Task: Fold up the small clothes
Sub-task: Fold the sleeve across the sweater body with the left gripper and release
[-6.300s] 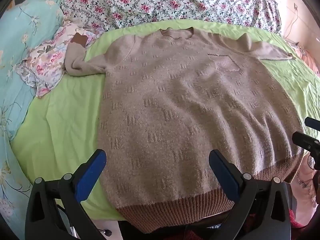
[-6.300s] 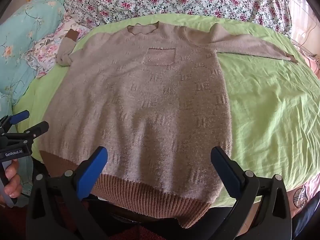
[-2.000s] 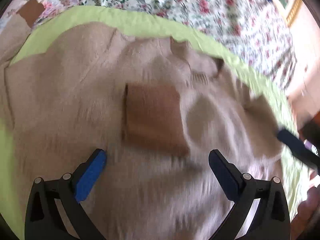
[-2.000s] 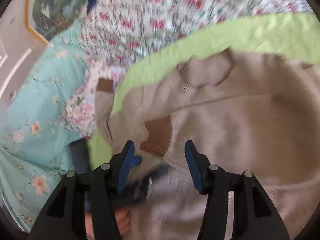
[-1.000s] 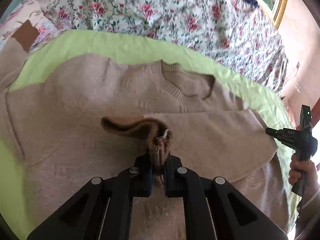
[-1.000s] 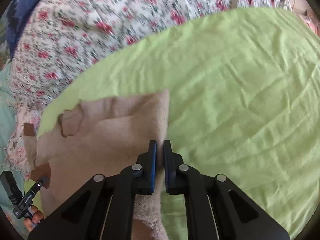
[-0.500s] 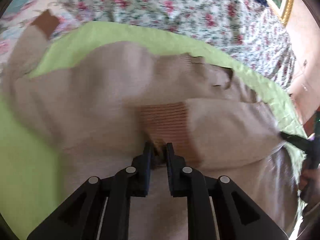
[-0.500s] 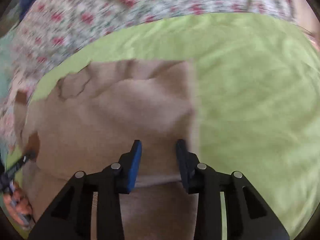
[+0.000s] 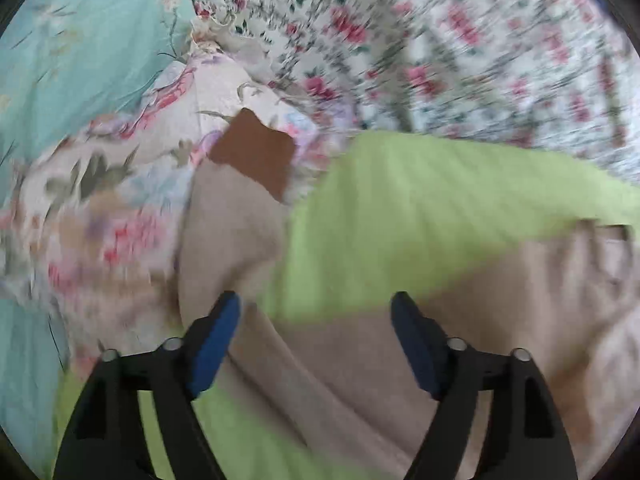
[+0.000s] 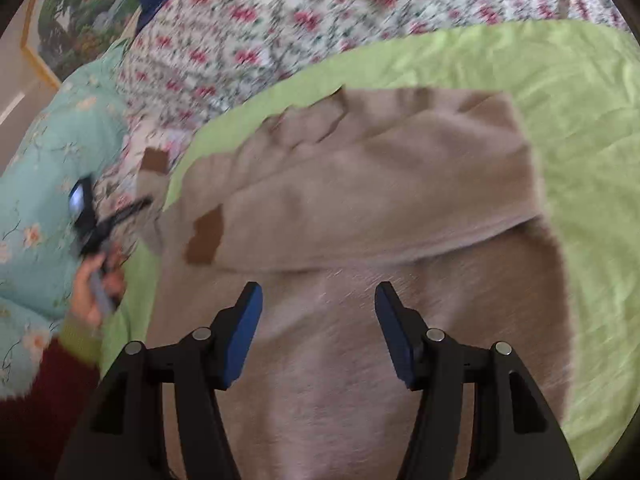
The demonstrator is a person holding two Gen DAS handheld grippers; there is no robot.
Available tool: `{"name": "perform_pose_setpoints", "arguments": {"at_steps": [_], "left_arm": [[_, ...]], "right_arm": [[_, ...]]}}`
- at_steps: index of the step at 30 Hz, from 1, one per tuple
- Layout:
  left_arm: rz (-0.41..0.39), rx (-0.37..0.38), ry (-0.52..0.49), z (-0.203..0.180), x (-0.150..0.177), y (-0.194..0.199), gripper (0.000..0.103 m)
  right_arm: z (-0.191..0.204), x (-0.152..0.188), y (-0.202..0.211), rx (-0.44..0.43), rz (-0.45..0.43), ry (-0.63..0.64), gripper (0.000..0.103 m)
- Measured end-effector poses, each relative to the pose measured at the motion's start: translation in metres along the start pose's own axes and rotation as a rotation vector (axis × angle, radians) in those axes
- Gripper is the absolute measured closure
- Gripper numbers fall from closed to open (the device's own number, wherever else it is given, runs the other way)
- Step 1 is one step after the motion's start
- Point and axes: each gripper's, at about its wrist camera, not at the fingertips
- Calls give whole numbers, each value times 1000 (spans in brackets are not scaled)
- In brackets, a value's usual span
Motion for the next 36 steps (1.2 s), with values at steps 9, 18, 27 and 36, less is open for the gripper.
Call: {"name": "perform_pose_setpoints", "arguments": {"at_steps": [9,18,27,36], "left_arm": [[158,25,109,41,-5,-97,91],[-81,269,215,44,14,-8,100],[-269,585,141,-76,8,105,100],[-262,736,-60,-198,35,141,99]], "right_arm": [[10,6,-17,1,57,35,43],[8,4,-9,2,14,43,43],[-2,8,4,-10,-19,-2,43],[-21,-3,8,-13,-46,-64,43]]}}
Point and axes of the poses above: each gripper's, at about its wrist camera, not at the fingertips, and y roughly against the way its jaws point, z to its left, x to its underside, and after that the axes turned 13 degrees about -y, right-handed
